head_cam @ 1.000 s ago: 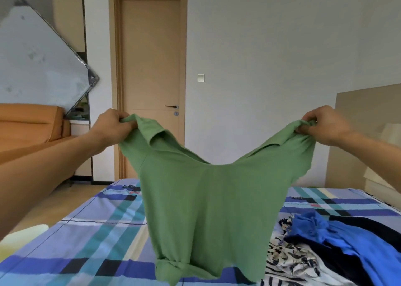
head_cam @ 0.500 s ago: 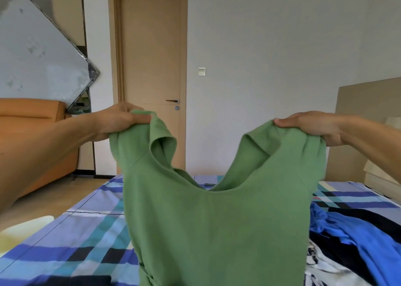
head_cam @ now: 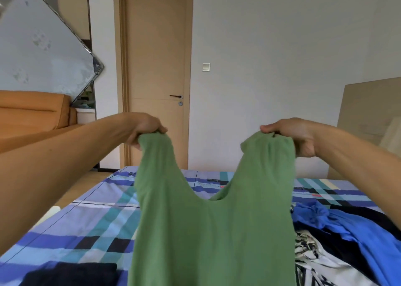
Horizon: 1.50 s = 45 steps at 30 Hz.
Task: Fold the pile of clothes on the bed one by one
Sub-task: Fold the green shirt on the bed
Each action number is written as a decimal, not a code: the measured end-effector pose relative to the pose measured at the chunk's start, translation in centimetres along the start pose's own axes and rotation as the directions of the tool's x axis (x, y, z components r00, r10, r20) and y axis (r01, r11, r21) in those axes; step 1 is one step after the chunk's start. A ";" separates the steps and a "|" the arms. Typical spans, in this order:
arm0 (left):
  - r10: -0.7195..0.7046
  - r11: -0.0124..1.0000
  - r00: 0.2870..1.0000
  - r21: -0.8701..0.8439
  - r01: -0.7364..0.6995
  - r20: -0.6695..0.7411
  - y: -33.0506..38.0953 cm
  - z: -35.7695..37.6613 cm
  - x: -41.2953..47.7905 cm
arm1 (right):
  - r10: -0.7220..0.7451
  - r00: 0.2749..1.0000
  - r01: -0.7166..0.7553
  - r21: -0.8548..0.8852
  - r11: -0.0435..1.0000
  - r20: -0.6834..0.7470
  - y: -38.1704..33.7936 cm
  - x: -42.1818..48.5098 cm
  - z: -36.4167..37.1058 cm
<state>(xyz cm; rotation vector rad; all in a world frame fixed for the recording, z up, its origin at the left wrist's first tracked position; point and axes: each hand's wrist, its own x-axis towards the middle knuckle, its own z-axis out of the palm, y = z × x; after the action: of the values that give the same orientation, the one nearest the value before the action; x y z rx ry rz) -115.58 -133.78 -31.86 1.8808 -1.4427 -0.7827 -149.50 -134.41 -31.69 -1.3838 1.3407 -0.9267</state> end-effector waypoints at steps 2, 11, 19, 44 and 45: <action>0.154 0.988 0.988 -0.035 -0.154 0.011 2.3 1.7 -1.0 | -0.084 0.993 0.076 0.095 0.993 0.079 -0.9 -0.4 3.2; 0.648 0.755 0.747 0.006 -0.656 0.148 6.3 3.4 -4.0 | -0.276 0.929 0.203 0.283 0.938 0.247 -4.4 -3.0 10.0; 0.855 0.422 0.487 0.308 -0.853 0.177 4.5 3.7 -2.9 | -0.353 0.882 0.337 0.105 0.935 0.311 -3.6 -2.4 9.1; 0.703 0.687 0.557 -0.625 -0.370 0.443 0.9 1.4 2.6 | -0.311 0.704 0.265 0.169 0.949 0.638 3.7 8.6 8.5; 0.686 0.705 0.587 -0.594 -0.388 0.431 0.7 1.2 3.4 | -0.314 0.742 0.268 0.167 0.949 0.593 3.5 9.1 8.7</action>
<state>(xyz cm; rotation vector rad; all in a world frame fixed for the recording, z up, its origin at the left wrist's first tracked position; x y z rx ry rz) -116.16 -137.33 -32.30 0.7152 -1.9038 -1.3437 -141.11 -142.06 -38.13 -1.6793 0.5942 -0.6181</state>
